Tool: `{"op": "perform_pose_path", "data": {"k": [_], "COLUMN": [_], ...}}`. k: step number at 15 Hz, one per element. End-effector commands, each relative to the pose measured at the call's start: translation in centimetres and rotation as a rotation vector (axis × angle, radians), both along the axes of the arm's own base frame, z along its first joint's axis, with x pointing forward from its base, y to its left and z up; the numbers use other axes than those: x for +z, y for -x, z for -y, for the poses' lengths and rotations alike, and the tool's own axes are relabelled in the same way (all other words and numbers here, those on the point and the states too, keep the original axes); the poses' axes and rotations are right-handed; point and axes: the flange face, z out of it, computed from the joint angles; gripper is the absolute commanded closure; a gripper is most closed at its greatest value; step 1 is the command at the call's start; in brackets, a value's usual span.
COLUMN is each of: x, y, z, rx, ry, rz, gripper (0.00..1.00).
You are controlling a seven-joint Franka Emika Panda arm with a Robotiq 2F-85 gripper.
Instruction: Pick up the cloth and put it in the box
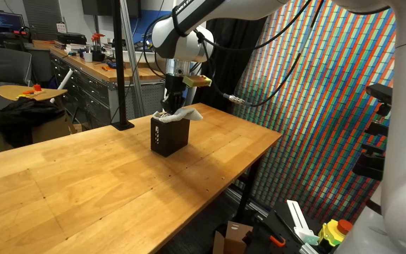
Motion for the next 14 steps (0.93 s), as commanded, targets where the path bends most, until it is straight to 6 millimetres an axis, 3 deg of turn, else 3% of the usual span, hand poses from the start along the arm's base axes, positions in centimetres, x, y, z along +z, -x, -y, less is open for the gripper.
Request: {"op": "perform_pose_path", "data": {"k": [1, 6, 10, 14], "x": [4.6, 8.0, 8.7, 9.0], "y": [0.6, 2.8, 5.7, 8.4], "z": [-0.6, 0.5, 1.3, 0.4], "rx": [-0.006, -0.043, -0.099, -0.147], "ry": [0.059, 0.122, 0.145, 0.148], "rz": [0.048, 0.084, 0.086, 0.087], "gripper": [0.99, 0.99, 0.99, 0.99]}}
